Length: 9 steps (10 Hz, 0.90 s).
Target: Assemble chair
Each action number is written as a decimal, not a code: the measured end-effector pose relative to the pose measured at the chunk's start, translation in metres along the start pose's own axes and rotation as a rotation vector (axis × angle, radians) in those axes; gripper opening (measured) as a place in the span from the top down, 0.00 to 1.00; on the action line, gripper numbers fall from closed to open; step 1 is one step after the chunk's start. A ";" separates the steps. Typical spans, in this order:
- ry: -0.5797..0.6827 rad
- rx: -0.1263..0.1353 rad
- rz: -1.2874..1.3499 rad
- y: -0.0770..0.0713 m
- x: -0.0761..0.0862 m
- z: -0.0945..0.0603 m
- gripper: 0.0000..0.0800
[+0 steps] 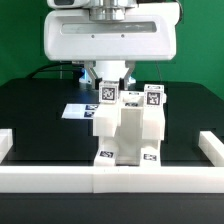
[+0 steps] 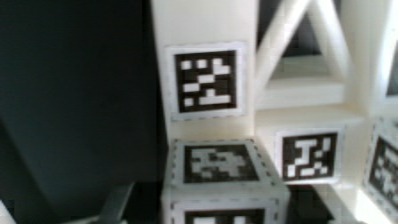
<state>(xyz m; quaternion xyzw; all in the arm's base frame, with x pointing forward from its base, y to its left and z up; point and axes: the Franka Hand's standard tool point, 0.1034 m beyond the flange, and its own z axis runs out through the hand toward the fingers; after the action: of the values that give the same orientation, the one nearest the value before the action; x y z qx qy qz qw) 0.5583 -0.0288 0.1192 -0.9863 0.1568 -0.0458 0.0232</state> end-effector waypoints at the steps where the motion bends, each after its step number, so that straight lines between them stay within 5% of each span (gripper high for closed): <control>1: 0.000 0.000 0.076 0.000 0.000 0.000 0.64; 9: 0.006 0.003 0.754 -0.006 0.000 0.001 0.64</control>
Offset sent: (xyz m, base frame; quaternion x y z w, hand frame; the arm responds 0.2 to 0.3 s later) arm -0.0022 0.0001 -0.0063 -0.0074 -0.0108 0.1789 0.9838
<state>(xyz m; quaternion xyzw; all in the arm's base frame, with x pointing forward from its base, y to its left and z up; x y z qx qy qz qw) 0.5600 -0.0235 0.1187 -0.8591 0.5088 -0.0371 0.0396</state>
